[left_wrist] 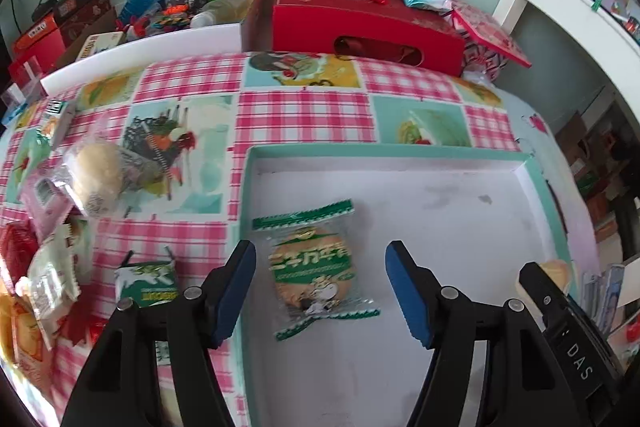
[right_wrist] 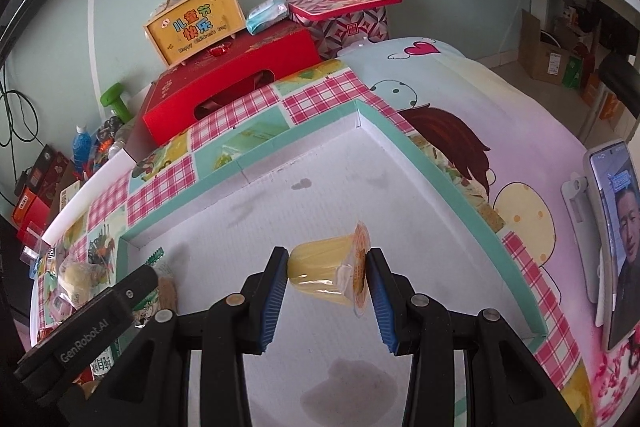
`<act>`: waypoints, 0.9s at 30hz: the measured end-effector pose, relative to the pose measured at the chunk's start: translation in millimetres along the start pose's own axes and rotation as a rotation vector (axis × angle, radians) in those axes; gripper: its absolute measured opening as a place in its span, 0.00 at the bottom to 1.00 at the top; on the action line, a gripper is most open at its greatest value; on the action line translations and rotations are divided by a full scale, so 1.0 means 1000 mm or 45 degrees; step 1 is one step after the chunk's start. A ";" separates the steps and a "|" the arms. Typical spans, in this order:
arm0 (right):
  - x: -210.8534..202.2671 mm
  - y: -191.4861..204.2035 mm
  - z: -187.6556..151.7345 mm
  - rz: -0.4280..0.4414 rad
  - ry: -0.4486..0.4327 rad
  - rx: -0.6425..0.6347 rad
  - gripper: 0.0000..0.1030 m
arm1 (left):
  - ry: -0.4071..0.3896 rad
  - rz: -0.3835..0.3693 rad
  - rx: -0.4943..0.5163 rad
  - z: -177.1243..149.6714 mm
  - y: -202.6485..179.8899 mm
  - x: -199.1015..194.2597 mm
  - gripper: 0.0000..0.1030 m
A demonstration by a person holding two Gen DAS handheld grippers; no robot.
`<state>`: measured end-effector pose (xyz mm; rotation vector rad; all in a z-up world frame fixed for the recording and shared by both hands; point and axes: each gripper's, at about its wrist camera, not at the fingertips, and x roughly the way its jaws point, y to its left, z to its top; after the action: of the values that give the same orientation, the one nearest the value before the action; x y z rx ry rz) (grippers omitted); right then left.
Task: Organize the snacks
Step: 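Open the right tool over the tray while the left releases the biscuit packet, then move both tools back over the snack pile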
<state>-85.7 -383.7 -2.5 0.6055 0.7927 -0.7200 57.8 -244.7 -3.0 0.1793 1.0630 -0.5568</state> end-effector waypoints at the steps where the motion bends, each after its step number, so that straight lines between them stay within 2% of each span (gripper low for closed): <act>1: 0.001 0.000 0.000 -0.001 0.007 -0.003 0.42 | 0.002 0.016 -0.003 0.000 0.002 -0.002 0.66; 4: 0.001 0.002 0.000 0.014 0.012 0.000 0.45 | 0.007 0.062 -0.012 -0.003 0.009 -0.013 0.69; 5: 0.002 0.002 -0.001 0.023 0.015 0.000 0.53 | 0.006 0.067 -0.015 -0.004 0.011 -0.016 0.77; 6: 0.003 0.003 -0.001 0.025 0.020 -0.001 0.58 | 0.004 0.070 -0.021 -0.005 0.015 -0.019 0.80; 7: 0.004 0.004 -0.001 0.027 0.029 -0.004 0.66 | 0.004 0.074 -0.029 -0.005 0.018 -0.021 0.81; 10: 0.007 0.008 -0.002 0.044 0.049 -0.018 0.71 | -0.002 0.102 -0.066 -0.007 0.031 -0.029 0.82; 14: 0.006 0.015 -0.004 0.068 0.049 -0.043 0.97 | -0.014 0.175 -0.123 -0.009 0.053 -0.032 0.89; 19: 0.003 0.025 -0.006 0.088 0.049 -0.092 1.00 | 0.006 0.242 -0.194 -0.019 0.080 -0.029 0.90; 22: 0.000 0.033 -0.007 0.074 0.050 -0.122 1.00 | -0.008 0.275 -0.216 -0.026 0.095 -0.032 0.97; 27: -0.005 0.049 -0.011 0.082 0.053 -0.185 1.00 | -0.016 0.304 -0.249 -0.037 0.118 -0.044 0.97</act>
<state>-55.2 -344.6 5.8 0.5141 0.8525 -0.5869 74.2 -114.9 2.4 0.1281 1.0595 -0.2366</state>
